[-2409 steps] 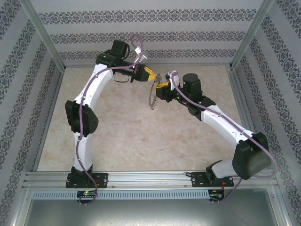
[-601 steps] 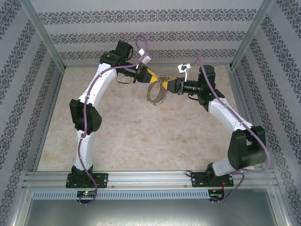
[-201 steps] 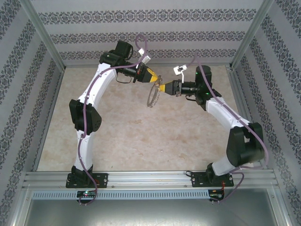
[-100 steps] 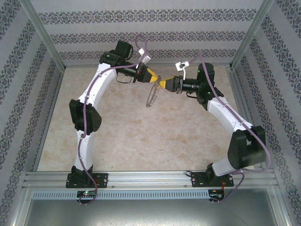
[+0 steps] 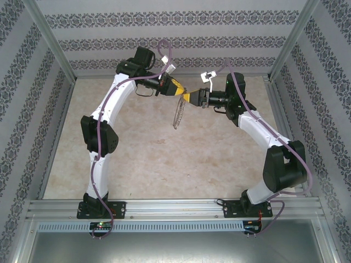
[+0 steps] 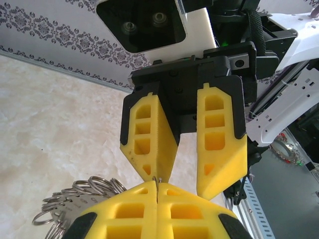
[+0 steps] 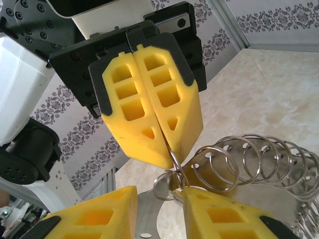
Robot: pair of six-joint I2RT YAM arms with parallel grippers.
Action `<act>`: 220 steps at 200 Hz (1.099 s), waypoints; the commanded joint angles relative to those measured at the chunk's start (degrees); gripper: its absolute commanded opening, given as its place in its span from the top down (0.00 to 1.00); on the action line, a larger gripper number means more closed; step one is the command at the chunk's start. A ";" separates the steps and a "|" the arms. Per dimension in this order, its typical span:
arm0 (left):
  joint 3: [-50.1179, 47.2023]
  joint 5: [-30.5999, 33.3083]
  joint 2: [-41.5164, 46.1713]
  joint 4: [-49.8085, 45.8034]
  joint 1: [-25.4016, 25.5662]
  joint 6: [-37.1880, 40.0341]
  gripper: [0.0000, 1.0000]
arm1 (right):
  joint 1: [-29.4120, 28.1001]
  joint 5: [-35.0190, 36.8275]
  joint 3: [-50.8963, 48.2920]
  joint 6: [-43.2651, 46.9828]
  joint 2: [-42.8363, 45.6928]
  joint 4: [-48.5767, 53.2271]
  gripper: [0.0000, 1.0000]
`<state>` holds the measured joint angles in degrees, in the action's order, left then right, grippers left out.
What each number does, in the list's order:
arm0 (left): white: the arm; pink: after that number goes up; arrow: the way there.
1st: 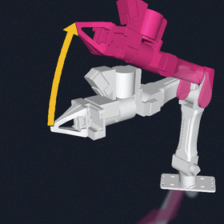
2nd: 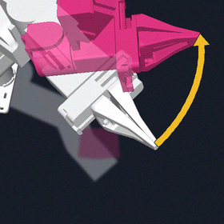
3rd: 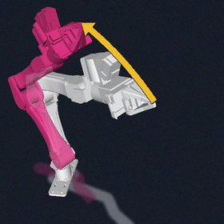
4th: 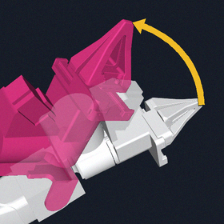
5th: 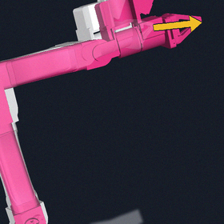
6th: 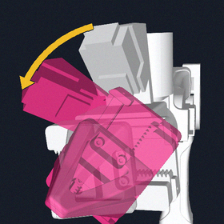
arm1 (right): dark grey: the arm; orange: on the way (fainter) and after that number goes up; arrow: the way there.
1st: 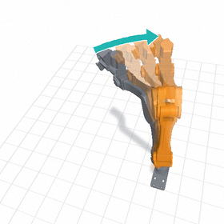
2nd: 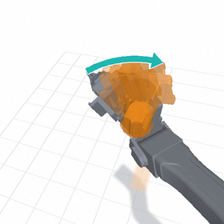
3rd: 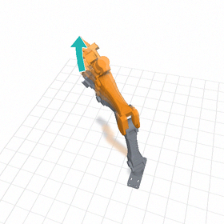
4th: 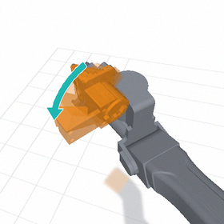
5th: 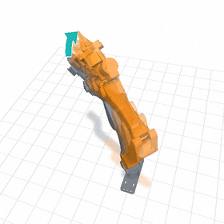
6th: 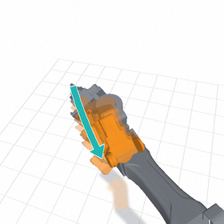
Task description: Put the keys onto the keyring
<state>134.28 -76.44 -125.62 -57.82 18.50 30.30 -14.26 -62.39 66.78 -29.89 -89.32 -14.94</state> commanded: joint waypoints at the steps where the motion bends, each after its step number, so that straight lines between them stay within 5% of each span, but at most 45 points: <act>1: 1.21 -3.01 3.05 0.63 0.88 -0.25 1.00 | -0.14 1.42 2.21 -0.07 -0.85 -3.30 0.69; 50: 1.20 -3.18 2.97 0.78 0.93 -0.20 1.00 | 0.14 1.92 3.08 -1.08 -1.34 -4.60 0.69; 95: 1.17 -3.27 2.82 0.39 1.01 0.15 1.00 | 0.17 2.27 3.48 -1.95 -1.36 -5.80 0.80; 139: 1.19 -2.97 2.91 -0.16 0.99 0.54 1.00 | 1.24 2.97 2.04 -1.75 0.08 -5.57 0.68; 220: 1.16 -3.01 2.84 0.43 0.95 0.21 1.00 | 1.28 2.14 1.74 -1.95 -0.02 -5.69 0.67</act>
<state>134.28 -76.53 -125.43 -57.56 19.14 30.33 -12.38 -59.40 67.66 -31.79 -89.71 -18.59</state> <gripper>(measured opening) 0.051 0.332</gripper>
